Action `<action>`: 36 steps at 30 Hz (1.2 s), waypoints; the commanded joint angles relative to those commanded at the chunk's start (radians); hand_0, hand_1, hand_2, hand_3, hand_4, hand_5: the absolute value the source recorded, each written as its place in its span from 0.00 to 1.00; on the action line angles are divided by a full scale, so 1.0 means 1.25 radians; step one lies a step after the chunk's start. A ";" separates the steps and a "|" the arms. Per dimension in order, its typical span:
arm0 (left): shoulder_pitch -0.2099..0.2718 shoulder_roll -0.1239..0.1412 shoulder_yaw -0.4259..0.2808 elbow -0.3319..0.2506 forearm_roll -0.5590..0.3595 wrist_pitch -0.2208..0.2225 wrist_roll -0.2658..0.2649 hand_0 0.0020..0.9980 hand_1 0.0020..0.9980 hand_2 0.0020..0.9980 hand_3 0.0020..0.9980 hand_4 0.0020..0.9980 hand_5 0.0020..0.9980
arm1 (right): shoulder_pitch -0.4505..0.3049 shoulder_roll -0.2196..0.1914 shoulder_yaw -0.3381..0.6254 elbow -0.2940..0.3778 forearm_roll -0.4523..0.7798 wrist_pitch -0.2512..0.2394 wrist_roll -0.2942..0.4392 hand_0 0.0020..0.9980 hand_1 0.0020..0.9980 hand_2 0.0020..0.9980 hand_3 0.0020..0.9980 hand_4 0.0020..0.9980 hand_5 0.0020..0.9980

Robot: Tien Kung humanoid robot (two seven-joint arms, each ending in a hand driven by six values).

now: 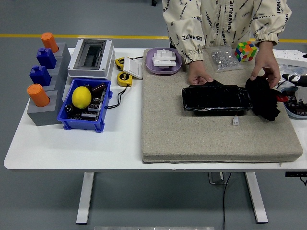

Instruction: Pick the rag up,wipe the panel,place it on the desk

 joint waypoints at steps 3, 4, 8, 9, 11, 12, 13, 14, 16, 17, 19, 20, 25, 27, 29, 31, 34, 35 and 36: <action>0.000 0.000 -0.001 0.001 0.000 0.000 0.000 0.60 0.64 0.66 0.56 0.63 0.44 | -0.006 -0.013 0.020 0.005 -0.097 -0.012 0.028 0.74 0.72 0.78 0.75 1.00 0.46; -0.001 0.000 -0.002 0.001 0.001 0.000 0.000 0.60 0.64 0.66 0.56 0.63 0.44 | -0.010 -0.020 0.029 0.006 -0.132 -0.020 0.043 0.74 0.72 0.78 0.75 1.00 0.46; -0.003 0.000 -0.003 0.000 0.001 0.000 0.000 0.60 0.64 0.66 0.56 0.63 0.44 | -0.019 -0.037 0.046 0.003 -0.250 -0.040 0.094 0.73 0.70 0.76 0.74 1.00 0.46; -0.003 -0.001 -0.003 0.000 0.001 0.000 0.000 0.60 0.64 0.66 0.56 0.63 0.44 | -0.021 -0.040 0.048 0.001 -0.287 -0.045 0.106 0.73 0.70 0.76 0.74 1.00 0.46; -0.004 -0.001 -0.003 -0.001 0.001 0.000 0.000 0.60 0.64 0.66 0.56 0.63 0.44 | -0.025 -0.042 0.049 -0.005 -0.348 -0.057 0.127 0.73 0.70 0.76 0.74 1.00 0.46; -0.004 -0.002 -0.003 0.000 0.000 0.000 0.000 0.60 0.64 0.66 0.56 0.63 0.45 | -0.028 -0.041 0.050 -0.009 -0.349 -0.066 0.139 0.71 0.68 0.73 0.71 1.00 0.44; -0.004 -0.002 -0.003 0.000 0.000 0.000 0.000 0.60 0.64 0.66 0.56 0.63 0.45 | -0.030 -0.040 0.051 -0.012 -0.349 -0.071 0.145 0.71 0.68 0.73 0.71 1.00 0.44; -0.004 -0.002 -0.003 -0.001 0.000 0.000 0.000 0.60 0.64 0.66 0.56 0.63 0.45 | -0.032 -0.039 0.052 -0.015 -0.349 -0.077 0.154 0.71 0.68 0.73 0.71 1.00 0.44; -0.004 -0.002 -0.003 -0.001 0.000 0.000 0.000 0.60 0.64 0.66 0.56 0.63 0.45 | -0.037 -0.037 0.058 -0.021 -0.349 -0.091 0.172 0.71 0.68 0.73 0.71 1.00 0.44; -0.004 -0.002 -0.003 -0.001 0.000 0.000 0.000 0.60 0.64 0.66 0.56 0.63 0.45 | -0.040 -0.036 0.063 -0.024 -0.335 -0.098 0.183 0.71 0.68 0.73 0.71 1.00 0.44; -0.004 -0.002 -0.004 -0.001 0.001 0.000 0.000 0.60 0.64 0.66 0.56 0.63 0.44 | -0.047 -0.033 0.077 -0.028 -0.281 -0.107 0.212 0.68 0.67 0.72 0.68 1.00 0.43; -0.005 -0.002 -0.004 -0.001 0.001 0.000 0.000 0.60 0.64 0.66 0.56 0.63 0.44 | -0.054 -0.031 0.088 -0.029 -0.250 -0.111 0.235 0.68 0.67 0.72 0.68 1.00 0.43; -0.003 -0.003 -0.004 0.000 0.000 0.000 0.000 0.60 0.64 0.66 0.56 0.63 0.44 | -0.081 -0.021 0.130 -0.027 -0.079 -0.109 0.349 0.67 0.67 0.72 0.65 1.00 0.39; -0.003 -0.004 -0.004 0.001 -0.001 0.000 0.000 0.60 0.64 0.66 0.56 0.63 0.44 | -0.089 -0.019 0.144 -0.024 -0.016 -0.095 0.379 0.67 0.67 0.72 0.65 1.00 0.39; -0.004 -0.004 -0.004 0.000 0.000 0.000 0.000 0.60 0.64 0.66 0.56 0.63 0.44 | -0.095 -0.018 0.156 -0.022 0.057 -0.073 0.400 0.67 0.67 0.72 0.65 1.00 0.39; -0.005 -0.004 -0.004 0.000 0.000 0.000 0.000 0.60 0.64 0.66 0.56 0.63 0.45 | -0.099 -0.018 0.168 -0.021 0.119 -0.043 0.404 0.65 0.66 0.71 0.61 1.00 0.39; -0.006 -0.004 -0.004 -0.001 0.000 0.000 0.000 0.60 0.64 0.66 0.56 0.63 0.45 | -0.105 -0.018 0.187 -0.022 0.218 0.015 0.399 0.65 0.66 0.71 0.61 1.00 0.39; -0.006 -0.003 -0.004 -0.001 0.000 0.000 0.000 0.60 0.64 0.66 0.56 0.63 0.45 | -0.108 -0.017 0.198 -0.024 0.254 0.049 0.386 0.65 0.66 0.71 0.61 1.00 0.39; -0.006 -0.003 -0.004 0.000 0.000 0.000 0.000 0.61 0.64 0.66 0.56 0.63 0.44 | -0.110 -0.018 0.204 -0.025 0.285 0.077 0.375 0.65 0.65 0.71 0.57 1.00 0.40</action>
